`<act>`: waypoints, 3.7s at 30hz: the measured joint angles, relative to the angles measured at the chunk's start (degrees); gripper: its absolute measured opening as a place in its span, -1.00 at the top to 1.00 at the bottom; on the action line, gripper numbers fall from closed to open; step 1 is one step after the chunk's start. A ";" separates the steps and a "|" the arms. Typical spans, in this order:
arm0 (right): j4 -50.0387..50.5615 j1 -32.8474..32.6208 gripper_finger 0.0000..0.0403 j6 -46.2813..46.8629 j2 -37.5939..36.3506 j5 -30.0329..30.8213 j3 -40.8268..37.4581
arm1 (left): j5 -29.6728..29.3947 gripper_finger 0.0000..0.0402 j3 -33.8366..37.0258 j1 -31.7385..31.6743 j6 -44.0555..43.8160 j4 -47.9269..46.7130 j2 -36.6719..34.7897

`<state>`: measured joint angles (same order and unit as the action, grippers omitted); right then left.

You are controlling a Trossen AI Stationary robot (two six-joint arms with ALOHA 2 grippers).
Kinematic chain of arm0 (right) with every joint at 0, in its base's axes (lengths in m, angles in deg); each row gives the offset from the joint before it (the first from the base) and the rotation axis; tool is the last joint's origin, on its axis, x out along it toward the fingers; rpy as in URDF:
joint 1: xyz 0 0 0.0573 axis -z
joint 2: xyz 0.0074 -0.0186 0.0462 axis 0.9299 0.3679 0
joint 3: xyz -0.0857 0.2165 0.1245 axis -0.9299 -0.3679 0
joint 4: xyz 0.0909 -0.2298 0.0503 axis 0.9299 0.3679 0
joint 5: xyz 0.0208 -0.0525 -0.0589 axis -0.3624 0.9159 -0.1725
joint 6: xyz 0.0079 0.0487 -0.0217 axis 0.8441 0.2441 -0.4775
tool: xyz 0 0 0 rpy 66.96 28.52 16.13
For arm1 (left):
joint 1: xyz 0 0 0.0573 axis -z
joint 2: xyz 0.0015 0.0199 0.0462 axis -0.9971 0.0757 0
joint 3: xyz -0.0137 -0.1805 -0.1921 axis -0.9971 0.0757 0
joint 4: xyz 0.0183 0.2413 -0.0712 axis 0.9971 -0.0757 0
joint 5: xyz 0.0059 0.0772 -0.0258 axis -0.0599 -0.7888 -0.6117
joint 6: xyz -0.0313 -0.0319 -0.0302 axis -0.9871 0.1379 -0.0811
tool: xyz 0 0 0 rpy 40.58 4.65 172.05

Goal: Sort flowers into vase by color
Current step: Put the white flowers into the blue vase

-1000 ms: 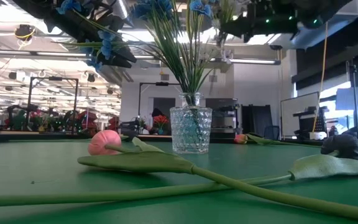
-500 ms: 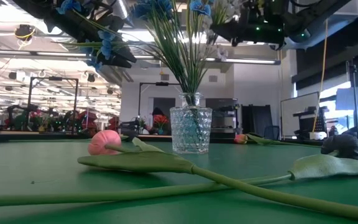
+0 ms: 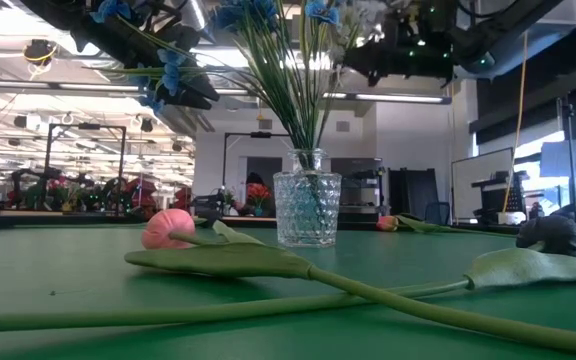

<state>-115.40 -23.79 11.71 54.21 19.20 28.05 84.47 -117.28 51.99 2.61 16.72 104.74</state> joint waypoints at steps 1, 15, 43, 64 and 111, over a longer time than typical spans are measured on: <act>-0.02 0.00 0.97 -0.04 0.57 0.02 0.00 | -0.17 0.16 -0.01 0.00 0.02 0.00 0.00; 1.49 0.08 0.96 -0.51 1.22 -1.33 1.90 | -1.35 0.16 0.00 0.00 0.09 -0.02 0.00; -0.78 -2.60 0.96 -4.94 6.13 0.18 3.15 | -1.37 0.16 0.00 -0.01 0.02 -0.11 0.00; 5.30 -2.60 0.96 -6.45 4.16 0.17 3.15 | -1.37 0.16 0.00 -0.02 0.04 -0.13 0.01; 7.67 -8.66 0.96 -3.15 0.40 0.23 11.58 | 26.65 0.16 -37.70 0.52 11.20 -4.07 32.08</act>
<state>-107.73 -32.45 8.56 54.61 19.44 39.64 111.12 -154.98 52.51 13.82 12.65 136.83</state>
